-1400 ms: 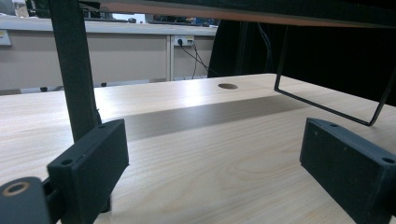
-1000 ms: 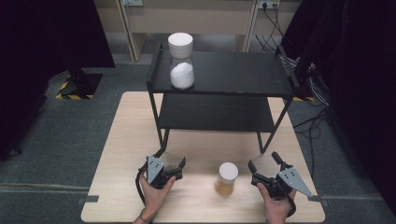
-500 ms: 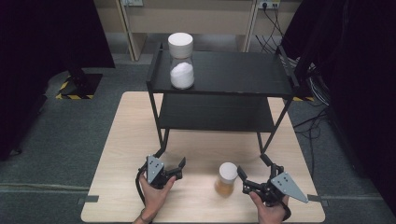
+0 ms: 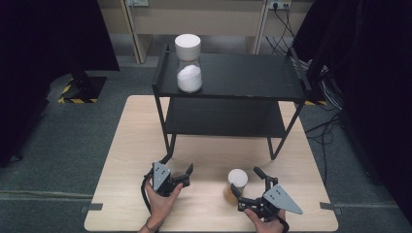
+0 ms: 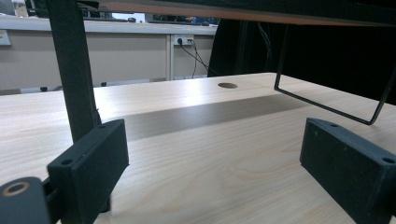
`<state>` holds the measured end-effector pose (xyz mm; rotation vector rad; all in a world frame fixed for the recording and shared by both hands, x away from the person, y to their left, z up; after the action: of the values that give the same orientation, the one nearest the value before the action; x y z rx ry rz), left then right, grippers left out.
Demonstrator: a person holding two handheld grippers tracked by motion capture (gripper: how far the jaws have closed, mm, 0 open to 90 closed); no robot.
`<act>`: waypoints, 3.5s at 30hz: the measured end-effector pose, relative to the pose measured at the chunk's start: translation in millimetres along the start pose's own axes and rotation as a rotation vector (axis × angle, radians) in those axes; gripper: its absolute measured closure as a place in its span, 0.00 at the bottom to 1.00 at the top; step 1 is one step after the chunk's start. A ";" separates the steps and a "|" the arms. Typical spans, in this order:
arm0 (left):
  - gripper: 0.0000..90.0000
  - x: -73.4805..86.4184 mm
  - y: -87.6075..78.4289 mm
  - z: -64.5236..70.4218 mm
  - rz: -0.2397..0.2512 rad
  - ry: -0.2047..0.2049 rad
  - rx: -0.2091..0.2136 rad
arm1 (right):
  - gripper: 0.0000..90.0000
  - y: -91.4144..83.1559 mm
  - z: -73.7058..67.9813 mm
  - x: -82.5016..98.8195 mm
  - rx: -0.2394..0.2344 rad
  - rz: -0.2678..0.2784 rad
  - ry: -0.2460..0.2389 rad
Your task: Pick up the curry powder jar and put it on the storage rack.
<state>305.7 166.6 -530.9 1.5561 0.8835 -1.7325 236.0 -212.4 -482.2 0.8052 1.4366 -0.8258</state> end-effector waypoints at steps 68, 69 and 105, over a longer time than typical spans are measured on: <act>0.08 0.0 0.0 0.0 -0.001 0.005 0.005 | 0.38 -4.7 2.9 -34.0 0.114 0.110 -0.018; 0.08 0.0 -0.1 0.0 0.000 0.004 0.006 | 0.38 -4.6 3.3 -35.5 0.116 0.113 -0.018; 0.08 0.0 0.0 0.2 -0.001 0.008 0.007 | 0.38 12.0 10.2 -94.0 0.173 0.207 -0.011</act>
<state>305.6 166.5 -530.9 1.5684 0.8828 -1.7329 254.0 -215.2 -388.6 1.0603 1.2590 -0.8003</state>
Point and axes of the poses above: each handheld gripper's, and its own axes: y roughly forward along the jaws, x roughly out of its underside, z roughly to its right, the point moved 9 cm from there along y, roughly forward along the jaws, and after that the axes turned 7 degrees about x, right-handed, at the moved point
